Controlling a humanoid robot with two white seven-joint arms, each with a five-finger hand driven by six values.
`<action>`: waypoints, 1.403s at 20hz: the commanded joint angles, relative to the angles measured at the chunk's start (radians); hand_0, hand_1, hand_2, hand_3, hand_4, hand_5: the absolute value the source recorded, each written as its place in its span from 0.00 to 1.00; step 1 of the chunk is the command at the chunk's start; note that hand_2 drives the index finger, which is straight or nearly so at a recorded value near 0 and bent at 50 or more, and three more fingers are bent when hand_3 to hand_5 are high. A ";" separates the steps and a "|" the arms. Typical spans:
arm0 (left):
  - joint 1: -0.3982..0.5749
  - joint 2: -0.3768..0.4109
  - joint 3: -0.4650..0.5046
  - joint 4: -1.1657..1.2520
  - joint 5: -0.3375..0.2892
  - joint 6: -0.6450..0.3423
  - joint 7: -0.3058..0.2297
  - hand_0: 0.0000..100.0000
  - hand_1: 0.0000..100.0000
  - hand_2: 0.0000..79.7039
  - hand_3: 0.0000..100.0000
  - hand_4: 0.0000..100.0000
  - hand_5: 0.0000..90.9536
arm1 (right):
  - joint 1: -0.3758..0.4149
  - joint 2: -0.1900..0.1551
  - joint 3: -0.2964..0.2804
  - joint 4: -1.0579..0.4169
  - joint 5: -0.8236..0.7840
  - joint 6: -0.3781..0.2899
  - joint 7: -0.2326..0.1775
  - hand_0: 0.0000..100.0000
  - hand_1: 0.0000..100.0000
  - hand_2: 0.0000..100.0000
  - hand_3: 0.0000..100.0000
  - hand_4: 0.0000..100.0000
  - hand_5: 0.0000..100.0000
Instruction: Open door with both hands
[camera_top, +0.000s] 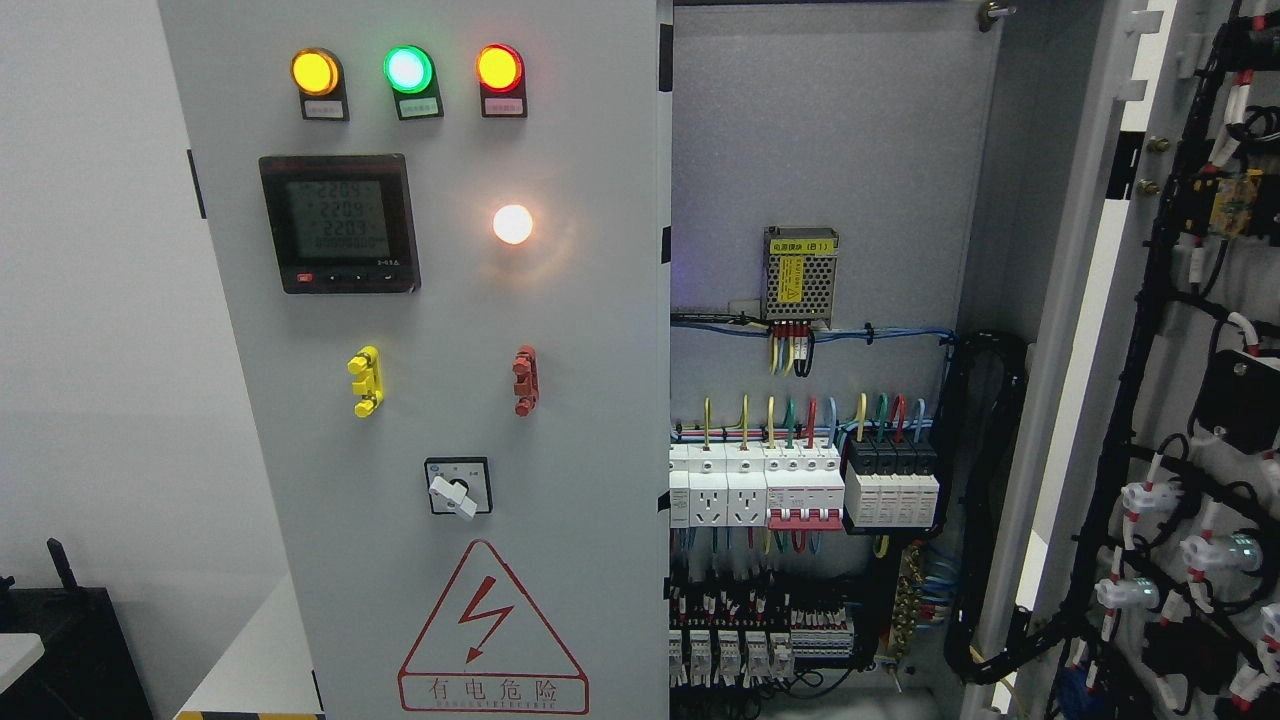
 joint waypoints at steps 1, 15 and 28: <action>-0.006 -0.179 0.286 0.117 -0.102 0.036 0.021 0.00 0.00 0.00 0.00 0.03 0.00 | 0.168 -0.122 0.003 -0.672 0.025 -0.010 0.002 0.00 0.00 0.00 0.00 0.00 0.00; -0.101 -0.180 0.402 0.266 -0.105 0.055 0.034 0.00 0.00 0.00 0.00 0.03 0.00 | 0.107 -0.274 0.184 -1.021 0.026 -0.104 0.003 0.00 0.00 0.00 0.00 0.00 0.00; -0.101 -0.180 0.333 0.267 -0.157 0.056 0.034 0.00 0.00 0.00 0.00 0.03 0.00 | -0.042 -0.288 0.361 -1.129 0.026 -0.099 0.005 0.00 0.00 0.00 0.00 0.00 0.00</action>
